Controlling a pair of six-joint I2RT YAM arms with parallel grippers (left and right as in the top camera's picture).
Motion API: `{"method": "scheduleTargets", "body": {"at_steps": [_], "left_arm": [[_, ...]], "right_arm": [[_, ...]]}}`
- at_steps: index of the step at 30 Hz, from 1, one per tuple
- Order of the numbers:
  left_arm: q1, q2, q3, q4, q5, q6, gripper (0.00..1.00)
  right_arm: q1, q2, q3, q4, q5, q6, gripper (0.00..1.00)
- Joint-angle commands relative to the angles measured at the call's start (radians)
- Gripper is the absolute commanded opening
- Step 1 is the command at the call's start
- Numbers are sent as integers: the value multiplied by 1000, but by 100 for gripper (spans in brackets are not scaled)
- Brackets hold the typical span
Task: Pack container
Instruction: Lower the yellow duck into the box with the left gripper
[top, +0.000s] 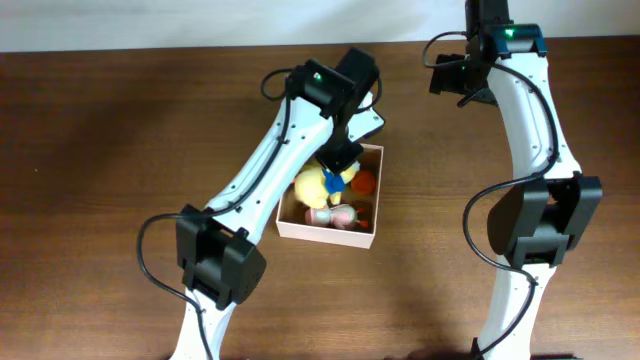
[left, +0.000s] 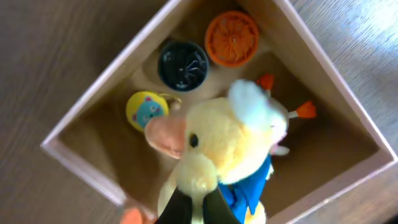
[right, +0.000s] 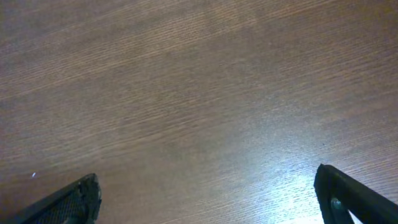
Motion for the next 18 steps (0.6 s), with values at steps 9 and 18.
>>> {"method": "scheduleTargets", "body": {"at_steps": [9,18], "left_arm": [[3,-28,-154,108,38,31,2],[3,-28,-154,143,87,47,2]], "right_arm": [[-3,4,-5,0,2,10,99],[-3,4,-5,0,2,10,99]]}}
